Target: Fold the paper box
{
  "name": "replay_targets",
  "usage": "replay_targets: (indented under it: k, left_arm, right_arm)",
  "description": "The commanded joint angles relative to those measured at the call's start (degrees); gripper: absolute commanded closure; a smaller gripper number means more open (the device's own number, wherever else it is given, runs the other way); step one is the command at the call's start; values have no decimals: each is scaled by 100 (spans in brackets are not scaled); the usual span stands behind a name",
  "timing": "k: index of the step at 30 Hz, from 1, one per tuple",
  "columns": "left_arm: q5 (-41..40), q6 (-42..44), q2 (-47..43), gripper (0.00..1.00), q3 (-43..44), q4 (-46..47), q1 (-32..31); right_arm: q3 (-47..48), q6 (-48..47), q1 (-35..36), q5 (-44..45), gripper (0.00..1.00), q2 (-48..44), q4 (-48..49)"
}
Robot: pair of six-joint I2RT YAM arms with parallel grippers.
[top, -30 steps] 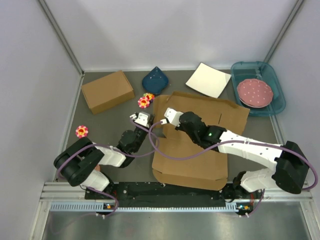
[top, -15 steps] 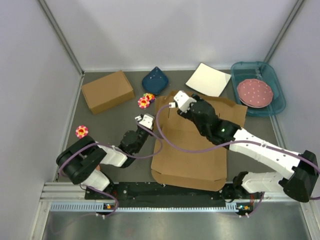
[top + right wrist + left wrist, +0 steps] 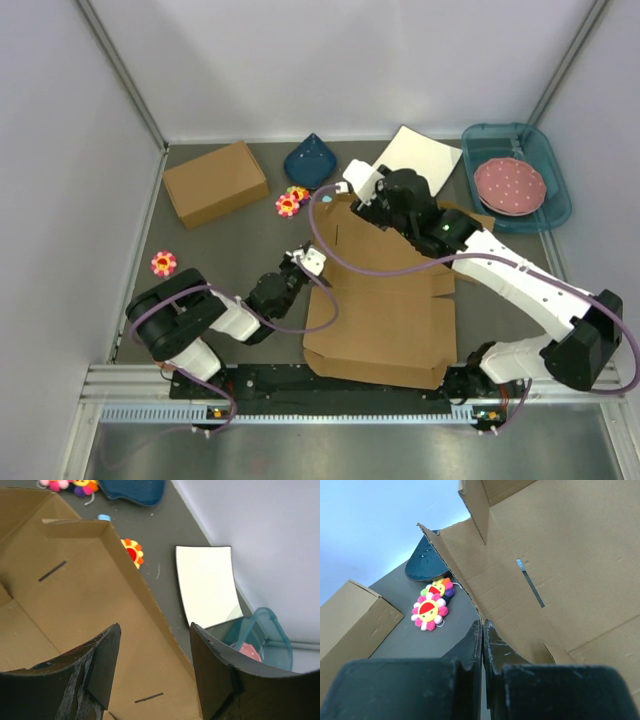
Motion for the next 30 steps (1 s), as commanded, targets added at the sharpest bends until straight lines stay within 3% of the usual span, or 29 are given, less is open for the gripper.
replay_targets:
  k: [1,17,30]
  left_arm:
    - [-72,406,34,100,-114,1791,-137]
    - [-520,678,-45,100,-158,1791,-480]
    - [-652,810,-142,100,-167,1791,-576]
  right_arm:
    - [394,-56,-48,-488,41,237,-309]
    - [517,-276,-250,-171,44,1020,253]
    - [359,-48,-540,-478,45,1381,640]
